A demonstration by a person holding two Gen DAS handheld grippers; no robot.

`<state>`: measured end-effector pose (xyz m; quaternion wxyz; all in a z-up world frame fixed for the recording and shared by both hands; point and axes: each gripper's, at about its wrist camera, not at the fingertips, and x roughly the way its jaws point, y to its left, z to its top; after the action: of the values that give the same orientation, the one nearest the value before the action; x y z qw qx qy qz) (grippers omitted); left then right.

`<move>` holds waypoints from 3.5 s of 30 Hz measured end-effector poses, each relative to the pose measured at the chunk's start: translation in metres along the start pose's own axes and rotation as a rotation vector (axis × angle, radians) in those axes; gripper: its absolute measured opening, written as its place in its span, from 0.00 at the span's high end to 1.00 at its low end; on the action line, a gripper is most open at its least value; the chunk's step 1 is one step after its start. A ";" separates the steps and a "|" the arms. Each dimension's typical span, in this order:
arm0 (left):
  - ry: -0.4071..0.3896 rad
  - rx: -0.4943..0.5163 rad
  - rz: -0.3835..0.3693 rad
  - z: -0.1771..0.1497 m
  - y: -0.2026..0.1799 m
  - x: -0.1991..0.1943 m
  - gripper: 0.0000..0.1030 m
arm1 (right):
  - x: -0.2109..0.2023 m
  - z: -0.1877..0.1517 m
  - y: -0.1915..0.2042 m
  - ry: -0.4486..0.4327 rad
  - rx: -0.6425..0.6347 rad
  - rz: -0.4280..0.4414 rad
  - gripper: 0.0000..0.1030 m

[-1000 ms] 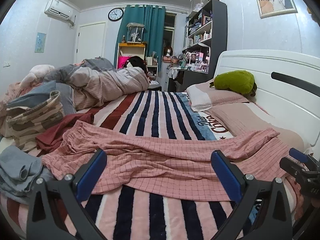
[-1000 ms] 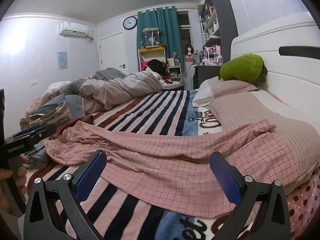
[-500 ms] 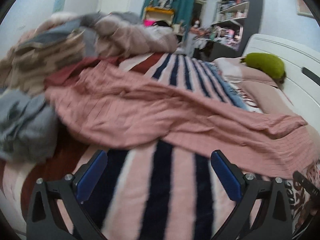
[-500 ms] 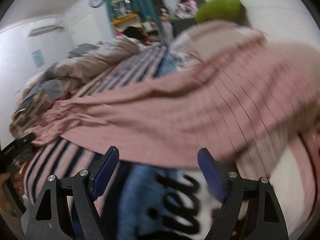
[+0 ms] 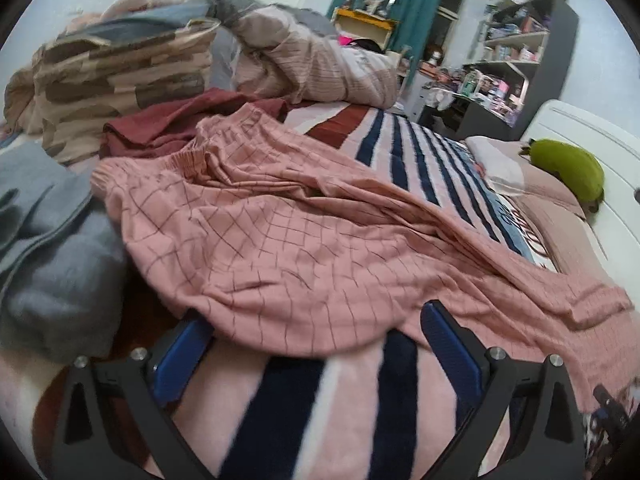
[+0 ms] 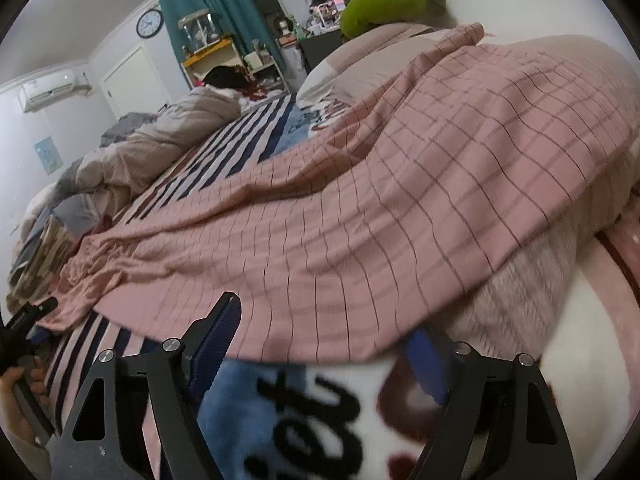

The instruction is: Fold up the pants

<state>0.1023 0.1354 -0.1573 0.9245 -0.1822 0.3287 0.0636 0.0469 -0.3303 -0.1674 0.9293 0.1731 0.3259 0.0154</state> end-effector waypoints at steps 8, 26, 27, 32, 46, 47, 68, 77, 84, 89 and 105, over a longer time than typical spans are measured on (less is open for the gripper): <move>0.029 -0.008 0.020 0.012 -0.002 0.017 0.54 | 0.009 0.017 0.006 -0.055 -0.013 -0.056 0.70; -0.089 0.093 0.040 0.050 0.002 -0.024 1.00 | -0.027 0.067 0.024 -0.183 -0.159 -0.041 0.98; -0.092 0.093 0.041 0.052 0.004 -0.025 1.00 | -0.027 0.069 0.026 -0.184 -0.161 -0.038 0.98; -0.120 0.122 0.050 0.062 0.004 -0.033 1.00 | -0.033 0.082 0.028 -0.204 -0.180 -0.024 0.99; -0.124 0.216 0.112 0.133 -0.013 0.002 1.00 | 0.018 0.169 0.041 -0.142 -0.296 -0.025 1.00; -0.119 0.219 0.121 0.140 -0.015 0.008 1.00 | 0.025 0.176 0.041 -0.132 -0.295 -0.028 1.00; 0.113 0.320 0.251 0.191 -0.041 0.171 0.65 | 0.170 0.228 0.014 0.177 -0.301 -0.172 0.81; 0.039 0.328 0.153 0.188 -0.050 0.115 0.28 | 0.104 0.234 0.011 0.108 -0.291 -0.078 0.38; 0.038 0.357 0.106 0.164 -0.064 0.093 0.27 | 0.044 0.233 -0.011 0.054 -0.345 -0.171 0.30; 0.069 0.369 0.086 0.142 -0.071 0.095 0.27 | 0.029 0.202 -0.012 0.096 -0.447 -0.106 0.30; 0.083 0.392 0.034 0.117 -0.067 0.095 0.27 | 0.091 0.141 0.012 0.192 -0.745 -0.505 0.87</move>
<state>0.2596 0.1176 -0.1136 0.9267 0.0045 0.3757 0.0062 0.2060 -0.3495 -0.1158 0.8684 -0.2597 0.4148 -0.0796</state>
